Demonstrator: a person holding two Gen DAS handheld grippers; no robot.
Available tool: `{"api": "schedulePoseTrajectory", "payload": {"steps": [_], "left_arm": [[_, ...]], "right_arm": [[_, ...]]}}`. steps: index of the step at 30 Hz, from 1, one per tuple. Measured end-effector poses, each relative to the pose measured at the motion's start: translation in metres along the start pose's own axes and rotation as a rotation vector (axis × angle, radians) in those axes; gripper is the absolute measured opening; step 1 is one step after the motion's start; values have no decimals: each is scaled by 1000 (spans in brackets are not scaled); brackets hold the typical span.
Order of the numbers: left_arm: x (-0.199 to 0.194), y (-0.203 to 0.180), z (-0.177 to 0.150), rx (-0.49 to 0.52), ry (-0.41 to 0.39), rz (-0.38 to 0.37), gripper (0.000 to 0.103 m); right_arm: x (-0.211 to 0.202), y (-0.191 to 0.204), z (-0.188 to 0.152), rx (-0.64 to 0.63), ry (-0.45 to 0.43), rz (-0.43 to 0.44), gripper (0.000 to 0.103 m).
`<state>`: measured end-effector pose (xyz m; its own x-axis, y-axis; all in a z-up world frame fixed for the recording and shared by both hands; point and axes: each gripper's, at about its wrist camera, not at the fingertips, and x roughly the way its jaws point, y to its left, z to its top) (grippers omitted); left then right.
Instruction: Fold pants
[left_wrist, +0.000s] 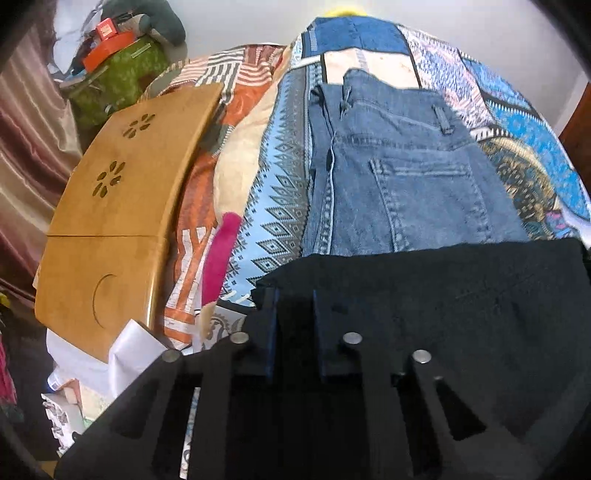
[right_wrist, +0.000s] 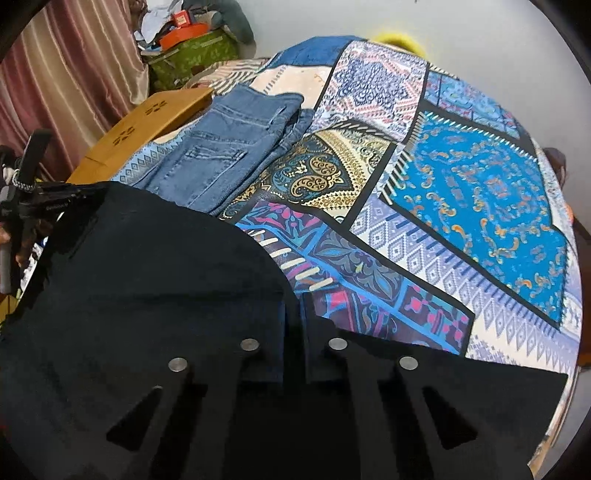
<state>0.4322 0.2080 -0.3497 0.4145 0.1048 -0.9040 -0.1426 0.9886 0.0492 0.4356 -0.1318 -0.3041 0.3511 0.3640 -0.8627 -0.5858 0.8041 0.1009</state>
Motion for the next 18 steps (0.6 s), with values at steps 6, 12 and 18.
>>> {"api": "schedulePoseTrajectory", "payload": {"steps": [6, 12, 18], "left_arm": [[-20, 0, 18, 29, -49, 47, 12], [-35, -2, 47, 16, -117, 47, 11], [-68, -1, 46, 10, -166, 1, 10]], "right_arm": [[-10, -2, 15, -5, -54, -33, 4], [-25, -12, 43, 34, -151, -95, 4], [-55, -5, 42, 48, -222, -86, 4]]}}
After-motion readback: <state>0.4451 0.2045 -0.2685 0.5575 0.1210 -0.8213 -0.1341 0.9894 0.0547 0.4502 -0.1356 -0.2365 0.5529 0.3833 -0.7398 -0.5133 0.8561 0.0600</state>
